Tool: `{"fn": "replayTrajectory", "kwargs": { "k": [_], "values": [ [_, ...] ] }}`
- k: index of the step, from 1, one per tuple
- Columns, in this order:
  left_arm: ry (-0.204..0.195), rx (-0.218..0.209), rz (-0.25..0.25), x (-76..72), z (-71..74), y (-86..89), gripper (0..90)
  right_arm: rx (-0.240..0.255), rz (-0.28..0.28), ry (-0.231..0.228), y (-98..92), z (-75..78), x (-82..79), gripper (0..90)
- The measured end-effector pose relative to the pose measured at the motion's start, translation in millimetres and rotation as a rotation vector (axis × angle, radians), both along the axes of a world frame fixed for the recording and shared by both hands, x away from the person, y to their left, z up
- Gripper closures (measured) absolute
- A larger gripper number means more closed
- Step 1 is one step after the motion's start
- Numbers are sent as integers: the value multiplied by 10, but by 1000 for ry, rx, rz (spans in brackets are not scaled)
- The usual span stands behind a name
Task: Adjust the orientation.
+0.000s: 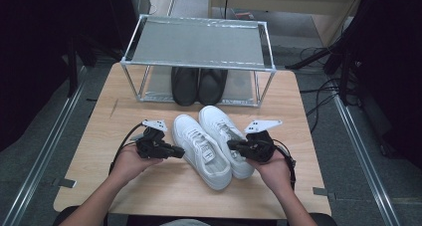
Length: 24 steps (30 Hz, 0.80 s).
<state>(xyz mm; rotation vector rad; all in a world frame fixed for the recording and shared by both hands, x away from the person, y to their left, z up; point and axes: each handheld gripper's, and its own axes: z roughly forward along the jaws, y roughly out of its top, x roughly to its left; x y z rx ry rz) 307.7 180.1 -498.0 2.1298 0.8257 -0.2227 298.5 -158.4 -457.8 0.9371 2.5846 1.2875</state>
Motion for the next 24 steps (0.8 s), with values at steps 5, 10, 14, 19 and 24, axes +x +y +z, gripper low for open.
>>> {"fn": "replayTrajectory", "kwargs": {
  "k": [5,10,14,19,24],
  "values": [
    [14,11,10,-11,-14,23,800,1,10,3,2,-1,18,895],
    [7,9,18,-33,-6,47,798,9,12,-2,8,4,35,900],
    [8,14,15,-41,-8,56,794,6,14,-5,13,7,41,900],
    [8,15,12,-45,-13,51,793,-9,11,-18,34,9,35,900],
    [15,15,7,-49,-16,45,776,-17,0,-27,50,13,26,900]
  ]
}}
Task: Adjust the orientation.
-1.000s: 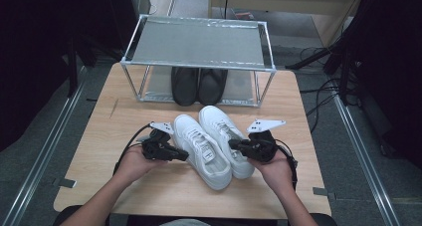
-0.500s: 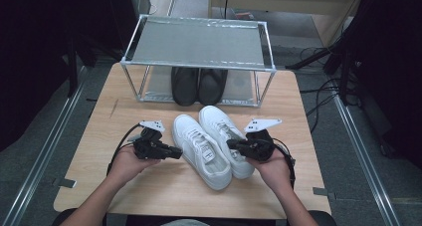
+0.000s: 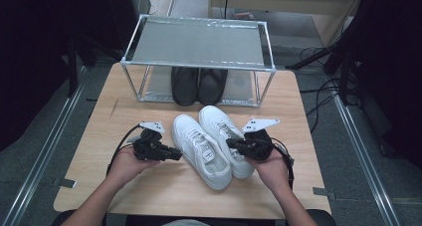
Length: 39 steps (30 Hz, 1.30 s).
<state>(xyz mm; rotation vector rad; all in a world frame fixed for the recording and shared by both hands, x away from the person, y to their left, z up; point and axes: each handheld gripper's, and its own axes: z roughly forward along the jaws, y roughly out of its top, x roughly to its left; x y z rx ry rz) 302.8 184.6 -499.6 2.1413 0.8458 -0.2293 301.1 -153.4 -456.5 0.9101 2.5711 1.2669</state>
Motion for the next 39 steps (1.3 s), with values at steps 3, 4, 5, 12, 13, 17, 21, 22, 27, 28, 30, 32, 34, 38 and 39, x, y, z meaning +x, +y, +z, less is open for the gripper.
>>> {"fn": "replayTrajectory", "kwargs": {
  "k": [3,4,5,12,13,17,21,22,27,28,30,32,34,38,39],
  "values": [
    [0,-1,0,1,2,0,777,-6,-8,-10,25,3,-2,900],
    [0,-1,0,1,2,0,777,-7,-7,-15,32,2,3,900],
    [-1,2,0,1,1,-1,777,-7,-7,-15,32,2,3,900],
    [-3,6,1,1,-7,-8,776,-5,-8,-20,65,-2,42,900],
    [-2,5,0,1,-7,-10,775,2,-11,-23,68,1,41,900],
    [-3,8,1,2,-8,-11,768,7,-14,-31,79,8,44,900],
    [-7,3,4,4,-3,1,750,23,-16,-21,57,4,42,900],
    [-10,3,5,5,1,9,742,30,-18,-15,52,6,39,900],
    [-29,4,18,-8,27,46,681,44,-13,-8,49,17,11,873],
    [-32,5,20,-22,34,53,668,52,-9,-4,56,20,-13,850],
    [-41,16,18,-44,47,59,651,65,-5,-5,64,20,-34,811],
    [-55,24,15,-64,64,69,633,81,-3,4,75,18,-54,779],
    [-74,36,18,-84,84,78,622,95,-3,11,87,5,-63,764],
    [-83,37,30,-95,108,120,589,114,-5,-8,116,-9,-126,698],
    [-88,39,35,-92,110,133,581,114,-5,-8,130,-16,-139,679]
  ]
}}
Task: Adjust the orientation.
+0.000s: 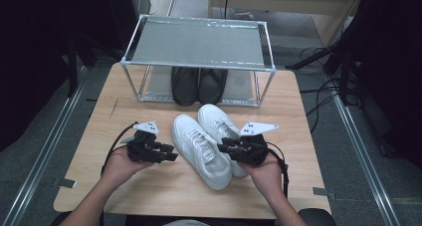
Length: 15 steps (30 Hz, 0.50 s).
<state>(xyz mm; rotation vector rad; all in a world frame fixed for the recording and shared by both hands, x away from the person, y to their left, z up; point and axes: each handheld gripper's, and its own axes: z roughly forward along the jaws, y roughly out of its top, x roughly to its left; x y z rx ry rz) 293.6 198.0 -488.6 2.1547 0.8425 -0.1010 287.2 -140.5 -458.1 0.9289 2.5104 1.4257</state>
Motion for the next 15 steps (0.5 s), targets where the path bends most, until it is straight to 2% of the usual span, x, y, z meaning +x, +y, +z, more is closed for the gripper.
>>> {"fn": "replayTrajectory", "kwargs": {
  "k": [4,6,11,15],
  "values": [
    [-2,-3,13,6,14,52,554,0,-9,6,46,-57,-34,619],
    [-8,-1,23,3,21,73,546,-9,-30,2,59,-66,-44,597],
    [-13,3,37,-1,36,125,525,6,-81,-34,27,-41,-61,549],
    [-9,4,47,3,36,140,512,8,-130,-39,-16,-20,-52,512]
  ]
}}
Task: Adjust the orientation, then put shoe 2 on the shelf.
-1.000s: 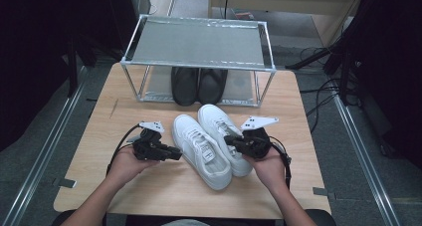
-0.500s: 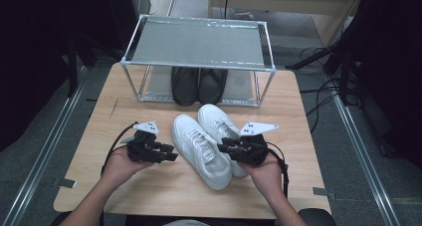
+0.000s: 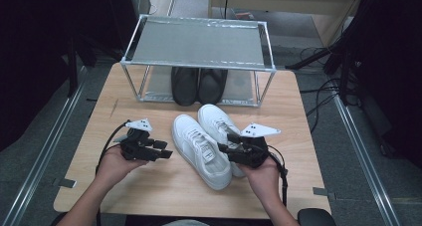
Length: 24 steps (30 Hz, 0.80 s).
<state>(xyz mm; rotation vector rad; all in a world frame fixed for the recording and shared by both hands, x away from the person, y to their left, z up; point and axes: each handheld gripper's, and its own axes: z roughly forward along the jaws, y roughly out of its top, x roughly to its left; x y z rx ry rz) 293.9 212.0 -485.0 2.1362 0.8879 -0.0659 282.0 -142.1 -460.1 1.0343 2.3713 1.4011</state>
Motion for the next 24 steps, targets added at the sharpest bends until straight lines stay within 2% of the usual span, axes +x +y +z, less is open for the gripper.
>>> {"fn": "replayTrajectory", "kwargs": {
  "k": [4,7,12,14,16,19,24],
  "values": [
    [0,11,2,11,-7,4,503,8,-23,21,-10,-17,31,461],
    [3,17,6,18,-13,9,496,6,-19,30,44,-41,46,430],
    [3,11,13,20,-10,29,492,-10,-19,39,109,-79,87,396],
    [6,4,18,25,-13,43,490,-1,-27,54,130,-104,119,379],
    [5,4,23,28,-15,52,490,-5,-32,49,169,-125,131,353],
    [5,2,22,31,-12,63,489,-53,-31,27,230,-145,126,365],
    [8,6,19,38,-20,55,488,-64,-27,33,221,-164,134,394]
  ]
}}
